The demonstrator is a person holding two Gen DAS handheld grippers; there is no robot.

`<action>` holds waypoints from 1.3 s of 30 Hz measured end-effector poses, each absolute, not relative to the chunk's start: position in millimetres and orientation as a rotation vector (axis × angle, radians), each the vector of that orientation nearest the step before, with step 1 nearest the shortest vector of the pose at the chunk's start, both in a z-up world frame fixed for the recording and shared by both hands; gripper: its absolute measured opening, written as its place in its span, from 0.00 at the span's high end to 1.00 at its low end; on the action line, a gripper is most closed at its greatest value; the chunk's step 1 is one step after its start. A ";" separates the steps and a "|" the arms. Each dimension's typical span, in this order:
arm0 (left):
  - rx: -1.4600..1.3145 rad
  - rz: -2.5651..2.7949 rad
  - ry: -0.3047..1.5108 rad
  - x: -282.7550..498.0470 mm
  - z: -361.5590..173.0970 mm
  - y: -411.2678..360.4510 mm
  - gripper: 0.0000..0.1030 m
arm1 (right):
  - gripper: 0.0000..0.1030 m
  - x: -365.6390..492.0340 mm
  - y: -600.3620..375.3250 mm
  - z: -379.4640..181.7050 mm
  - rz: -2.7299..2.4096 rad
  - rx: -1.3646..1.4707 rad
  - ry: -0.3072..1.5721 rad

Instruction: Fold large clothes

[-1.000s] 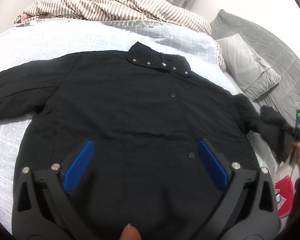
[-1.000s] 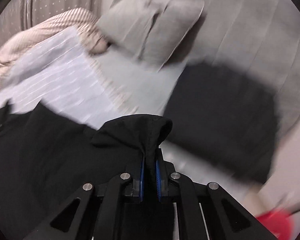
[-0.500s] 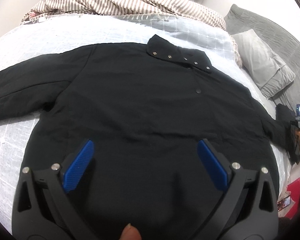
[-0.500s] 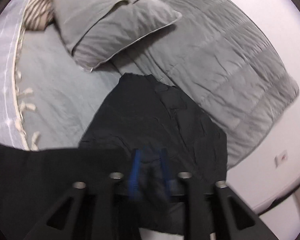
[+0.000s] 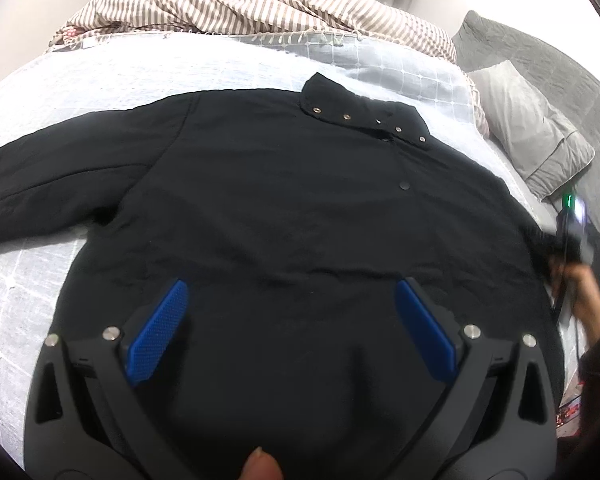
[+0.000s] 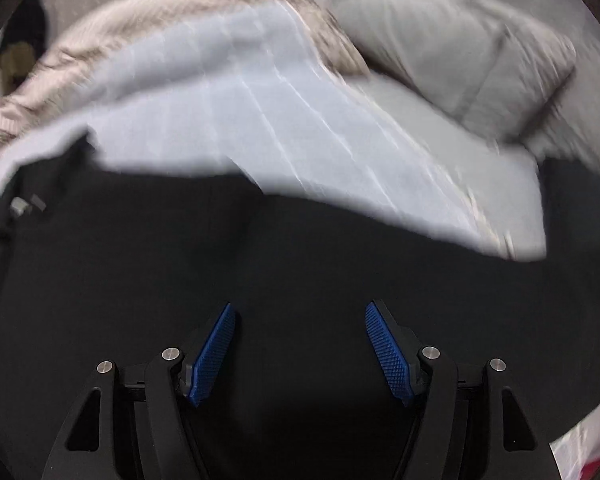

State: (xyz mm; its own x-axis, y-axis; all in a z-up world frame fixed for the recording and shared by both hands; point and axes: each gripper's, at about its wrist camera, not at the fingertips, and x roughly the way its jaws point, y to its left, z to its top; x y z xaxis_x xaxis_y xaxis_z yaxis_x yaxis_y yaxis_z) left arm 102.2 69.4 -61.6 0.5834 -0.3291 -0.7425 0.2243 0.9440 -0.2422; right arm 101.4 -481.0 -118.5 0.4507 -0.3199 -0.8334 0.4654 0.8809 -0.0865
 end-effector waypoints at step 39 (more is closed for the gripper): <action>-0.757 0.328 0.868 129.0 -117.1 376.7 0.10 | 0.11 1.3 -419.3 -35.9 -0.331 0.322 0.892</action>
State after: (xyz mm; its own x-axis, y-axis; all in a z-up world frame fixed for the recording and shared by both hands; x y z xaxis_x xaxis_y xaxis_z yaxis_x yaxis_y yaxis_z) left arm 129.0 376.7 -117.1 0.6188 -0.0360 -0.7847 -0.5462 0.6982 -0.4628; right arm 1.3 -419.3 -35.9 0.5842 -0.1459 -0.7984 0.4095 0.9023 0.1347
